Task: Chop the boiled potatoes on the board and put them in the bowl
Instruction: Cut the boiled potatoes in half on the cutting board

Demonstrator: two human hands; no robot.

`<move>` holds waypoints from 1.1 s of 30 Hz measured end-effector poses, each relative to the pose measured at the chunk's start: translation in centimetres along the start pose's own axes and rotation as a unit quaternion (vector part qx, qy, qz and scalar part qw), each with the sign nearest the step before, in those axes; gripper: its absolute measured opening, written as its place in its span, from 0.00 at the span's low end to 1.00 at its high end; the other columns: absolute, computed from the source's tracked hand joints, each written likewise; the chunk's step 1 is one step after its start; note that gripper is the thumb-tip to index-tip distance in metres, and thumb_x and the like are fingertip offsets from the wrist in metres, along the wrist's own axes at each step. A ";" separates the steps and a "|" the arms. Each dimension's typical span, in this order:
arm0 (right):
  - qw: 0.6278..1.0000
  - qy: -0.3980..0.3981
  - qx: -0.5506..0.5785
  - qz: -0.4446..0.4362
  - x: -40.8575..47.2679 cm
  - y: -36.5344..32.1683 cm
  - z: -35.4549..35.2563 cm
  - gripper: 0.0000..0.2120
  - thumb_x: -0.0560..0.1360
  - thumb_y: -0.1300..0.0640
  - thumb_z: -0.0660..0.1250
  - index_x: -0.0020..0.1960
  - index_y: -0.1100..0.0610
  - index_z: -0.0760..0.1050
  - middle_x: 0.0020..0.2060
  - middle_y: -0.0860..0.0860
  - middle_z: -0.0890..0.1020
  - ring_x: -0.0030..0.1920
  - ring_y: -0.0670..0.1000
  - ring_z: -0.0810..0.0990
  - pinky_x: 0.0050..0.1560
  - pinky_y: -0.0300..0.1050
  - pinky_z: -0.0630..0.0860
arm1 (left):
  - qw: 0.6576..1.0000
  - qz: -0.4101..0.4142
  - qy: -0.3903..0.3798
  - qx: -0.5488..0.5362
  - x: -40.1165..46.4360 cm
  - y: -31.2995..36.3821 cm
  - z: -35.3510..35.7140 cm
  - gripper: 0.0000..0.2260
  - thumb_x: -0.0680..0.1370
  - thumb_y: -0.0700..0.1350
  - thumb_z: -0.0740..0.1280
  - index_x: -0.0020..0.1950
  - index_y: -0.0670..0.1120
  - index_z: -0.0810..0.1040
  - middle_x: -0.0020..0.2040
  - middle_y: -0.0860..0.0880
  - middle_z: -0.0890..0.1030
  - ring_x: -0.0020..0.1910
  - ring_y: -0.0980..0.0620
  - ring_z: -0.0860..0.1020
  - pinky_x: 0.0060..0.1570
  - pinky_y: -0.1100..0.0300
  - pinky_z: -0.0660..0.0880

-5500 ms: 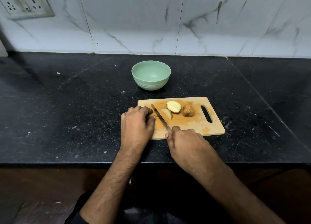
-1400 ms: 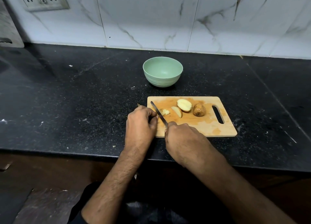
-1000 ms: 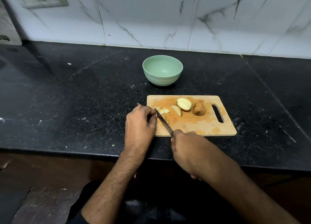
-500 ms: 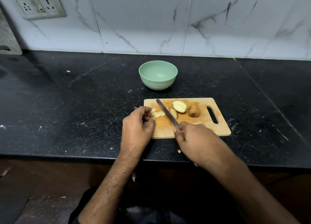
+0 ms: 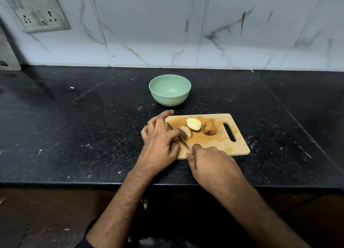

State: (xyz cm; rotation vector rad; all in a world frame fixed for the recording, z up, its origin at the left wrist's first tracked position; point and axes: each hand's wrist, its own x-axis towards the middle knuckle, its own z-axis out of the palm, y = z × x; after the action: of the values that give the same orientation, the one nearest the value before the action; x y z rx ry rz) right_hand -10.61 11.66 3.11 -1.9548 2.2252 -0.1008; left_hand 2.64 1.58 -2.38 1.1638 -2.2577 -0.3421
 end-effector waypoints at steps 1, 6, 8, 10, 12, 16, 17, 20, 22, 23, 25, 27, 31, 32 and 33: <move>1.000 0.002 -0.001 -0.001 -0.3 0.1 -0.1 0.15 0.85 0.44 0.51 0.60 0.53 0.70 0.42 0.51 0.76 0.48 0.55 0.80 0.42 0.49 0.69 | 1.000 -0.014 0.000 -0.006 0.2 -0.2 0.1 0.16 0.71 0.43 0.67 0.53 0.62 0.81 0.76 0.52 0.60 0.73 0.49 0.56 0.69 0.40 0.58; 1.000 -0.011 -0.005 0.008 -2.6 0.7 -1.1 0.15 0.84 0.42 0.51 0.59 0.51 0.70 0.39 0.48 0.72 0.44 0.52 0.76 0.41 0.48 0.70 | 0.998 -0.052 -0.002 -0.039 1.0 -0.5 0.0 0.16 0.71 0.43 0.68 0.56 0.60 0.81 0.75 0.52 0.60 0.74 0.52 0.54 0.70 0.44 0.53; 1.000 -0.016 0.006 0.019 -3.1 0.8 -1.6 0.15 0.84 0.41 0.51 0.58 0.50 0.70 0.38 0.47 0.71 0.42 0.52 0.73 0.41 0.48 0.69 | 0.996 -0.066 0.004 -0.064 0.9 -0.6 -0.1 0.18 0.71 0.44 0.67 0.59 0.59 0.79 0.74 0.53 0.60 0.74 0.53 0.55 0.70 0.45 0.53; 0.999 -0.009 0.016 0.031 -3.0 1.0 -1.8 0.15 0.84 0.41 0.51 0.58 0.50 0.70 0.38 0.47 0.71 0.42 0.52 0.72 0.42 0.48 0.69 | 0.993 -0.076 0.023 -0.087 0.8 -0.6 -0.2 0.22 0.70 0.46 0.65 0.63 0.59 0.77 0.73 0.53 0.61 0.73 0.53 0.57 0.70 0.46 0.54; 0.999 -0.004 0.031 0.045 -2.2 1.3 -1.5 0.16 0.84 0.41 0.50 0.59 0.50 0.70 0.38 0.47 0.72 0.42 0.52 0.73 0.41 0.48 0.69 | 0.989 -0.089 0.050 -0.108 0.7 -0.5 -0.3 0.25 0.69 0.47 0.64 0.66 0.58 0.75 0.72 0.53 0.63 0.72 0.53 0.59 0.70 0.44 0.58; 0.998 -0.030 0.030 0.055 -0.8 1.9 -0.1 0.18 0.84 0.42 0.51 0.60 0.52 0.72 0.41 0.49 0.74 0.44 0.53 0.74 0.42 0.49 0.70 | 0.979 -0.127 0.043 -0.155 0.5 -1.4 -0.3 0.29 0.70 0.47 0.63 0.71 0.55 0.70 0.69 0.54 0.71 0.68 0.54 0.70 0.70 0.42 0.68; 0.997 -0.035 0.029 0.055 -0.5 1.9 0.2 0.18 0.84 0.42 0.51 0.60 0.52 0.72 0.41 0.49 0.75 0.44 0.53 0.74 0.42 0.49 0.70 | 0.976 -0.143 0.023 -0.160 0.4 -1.6 -0.4 0.29 0.70 0.47 0.63 0.73 0.54 0.69 0.67 0.55 0.74 0.66 0.55 0.71 0.69 0.43 0.69; 0.997 -0.037 0.029 0.056 0.2 1.7 0.6 0.18 0.84 0.42 0.52 0.61 0.53 0.72 0.42 0.49 0.75 0.46 0.53 0.76 0.44 0.49 0.71 | 0.973 -0.165 -0.010 -0.161 0.3 -1.4 -0.5 0.30 0.70 0.48 0.62 0.73 0.55 0.67 0.60 0.60 0.78 0.59 0.54 0.74 0.65 0.45 0.72; 0.998 -0.036 0.021 0.046 0.6 1.4 0.6 0.18 0.84 0.43 0.52 0.63 0.53 0.72 0.45 0.51 0.76 0.50 0.55 0.78 0.46 0.49 0.72 | 0.974 -0.157 -0.007 -0.160 0.3 -1.2 -0.5 0.28 0.70 0.47 0.61 0.72 0.56 0.68 0.57 0.61 0.79 0.55 0.55 0.74 0.63 0.44 0.72; 0.998 -0.037 0.017 0.037 0.7 1.3 0.6 0.18 0.85 0.44 0.52 0.64 0.53 0.72 0.46 0.52 0.78 0.51 0.55 0.79 0.46 0.49 0.71 | 0.975 -0.153 -0.004 -0.163 0.3 -1.2 -0.5 0.27 0.70 0.47 0.62 0.71 0.56 0.68 0.56 0.61 0.80 0.52 0.55 0.75 0.61 0.45 0.73; 0.999 -0.042 0.016 0.025 0.8 1.1 0.6 0.18 0.85 0.43 0.52 0.65 0.51 0.72 0.49 0.52 0.80 0.52 0.55 0.79 0.45 0.49 0.70 | 0.971 -0.154 0.005 -0.181 0.2 -1.4 -0.5 0.25 0.72 0.43 0.64 0.70 0.55 0.69 0.54 0.61 0.81 0.42 0.56 0.76 0.52 0.55 0.75; 0.999 -0.038 0.017 0.026 0.8 1.1 0.6 0.18 0.84 0.42 0.52 0.64 0.51 0.72 0.49 0.52 0.80 0.52 0.55 0.79 0.45 0.49 0.71 | 0.966 -0.164 0.020 -0.201 0.2 -1.5 -0.7 0.25 0.74 0.38 0.65 0.70 0.53 0.71 0.54 0.60 0.82 0.41 0.57 0.78 0.47 0.65 0.74; 0.999 -0.017 0.009 0.044 0.7 1.5 0.4 0.19 0.84 0.43 0.51 0.62 0.53 0.73 0.44 0.51 0.76 0.46 0.53 0.76 0.44 0.48 0.71 | 0.958 -0.168 0.035 -0.229 0.3 -1.4 -0.9 0.23 0.76 0.35 0.64 0.69 0.51 0.73 0.55 0.58 0.82 0.54 0.64 0.78 0.59 0.63 0.75; 0.999 -0.018 0.008 0.044 0.8 1.5 0.4 0.19 0.84 0.43 0.51 0.61 0.53 0.73 0.44 0.51 0.76 0.46 0.53 0.75 0.45 0.49 0.72 | 0.958 -0.166 0.036 -0.231 0.3 -1.4 -0.9 0.23 0.76 0.35 0.64 0.69 0.51 0.73 0.55 0.58 0.82 0.54 0.63 0.78 0.60 0.61 0.75; 0.999 -0.020 0.006 0.041 1.0 1.5 0.3 0.19 0.85 0.43 0.51 0.61 0.53 0.73 0.45 0.51 0.77 0.46 0.53 0.76 0.45 0.49 0.72 | 0.958 -0.165 0.037 -0.233 0.3 -1.3 -0.9 0.23 0.76 0.35 0.63 0.69 0.50 0.73 0.55 0.58 0.82 0.55 0.63 0.78 0.61 0.60 0.75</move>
State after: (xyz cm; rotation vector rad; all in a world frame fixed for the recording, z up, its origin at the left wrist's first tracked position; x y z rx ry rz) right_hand -12.08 10.92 2.45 -1.8408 2.2699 -0.0633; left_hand 3.93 0.61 -2.12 1.2607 -1.7748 -0.8922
